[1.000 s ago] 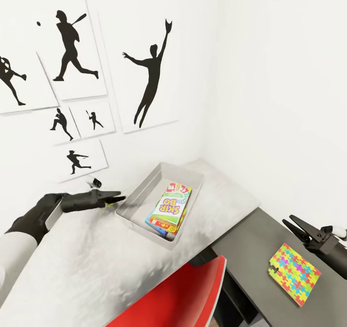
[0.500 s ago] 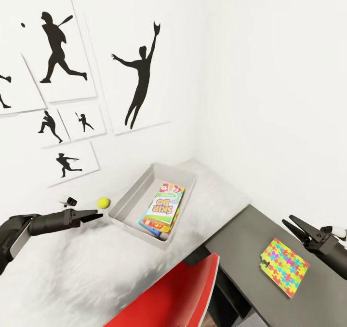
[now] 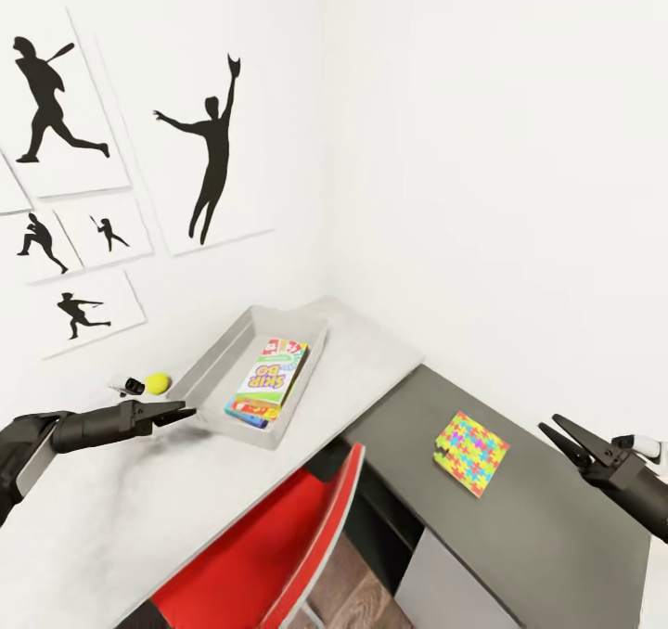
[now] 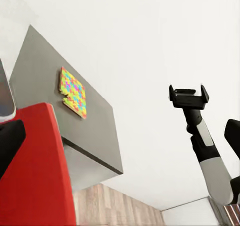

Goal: Put all the toys in the child's room - the three board games (two on the bed and one on the table), the two jigsaw puzzles on the table, and the tennis ball on the table - inside the toy box on the table in the child's room.

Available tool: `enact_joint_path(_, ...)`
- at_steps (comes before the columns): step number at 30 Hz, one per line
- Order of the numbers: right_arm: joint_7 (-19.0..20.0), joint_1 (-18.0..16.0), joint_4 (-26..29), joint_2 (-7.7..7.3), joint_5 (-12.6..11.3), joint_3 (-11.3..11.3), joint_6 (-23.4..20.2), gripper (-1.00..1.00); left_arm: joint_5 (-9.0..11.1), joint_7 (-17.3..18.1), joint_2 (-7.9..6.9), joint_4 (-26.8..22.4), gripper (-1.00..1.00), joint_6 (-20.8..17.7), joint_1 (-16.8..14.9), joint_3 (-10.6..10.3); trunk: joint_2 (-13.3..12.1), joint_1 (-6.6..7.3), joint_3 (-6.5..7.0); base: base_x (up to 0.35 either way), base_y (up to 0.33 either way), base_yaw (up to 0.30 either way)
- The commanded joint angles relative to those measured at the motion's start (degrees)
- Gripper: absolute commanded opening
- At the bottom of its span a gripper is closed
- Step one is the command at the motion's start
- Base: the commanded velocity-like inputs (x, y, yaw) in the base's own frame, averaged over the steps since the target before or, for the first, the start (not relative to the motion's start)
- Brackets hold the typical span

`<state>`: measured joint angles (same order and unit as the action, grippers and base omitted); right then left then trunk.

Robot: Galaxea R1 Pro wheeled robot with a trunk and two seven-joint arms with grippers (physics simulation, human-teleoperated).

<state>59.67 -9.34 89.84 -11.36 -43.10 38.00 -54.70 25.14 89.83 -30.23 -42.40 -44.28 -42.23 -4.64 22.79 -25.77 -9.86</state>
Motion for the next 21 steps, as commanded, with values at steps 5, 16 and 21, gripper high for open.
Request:
enact_joint_path(5, 0.2, -0.1, 0.0, -0.01, 0.0, 0.0, -0.2, 1.00, 0.2, 0.2, -0.09, 0.0, 1.00, -0.6, -0.1, -0.3, 0.1, -0.01, 0.12, -0.276, -0.192, -0.248)
enact_joint_path(16, 0.3, -0.1, 0.0, -0.03, 0.0, 0.1, -0.2, 1.00, 0.2, 0.2, -0.10, -0.1, 1.00, -0.6, 0.0, -0.3, 0.1, -0.01, 0.45, -0.290, -0.179, -0.161)
enact_joint_path(21, 0.3, -0.1, 0.0, -0.08, 0.0, 0.1, -0.2, 1.00, 0.2, 0.2, -0.10, -0.1, 1.00, -0.6, 0.0, -0.3, 0.1, -0.01, 0.46, -0.173, -0.131, -0.017)
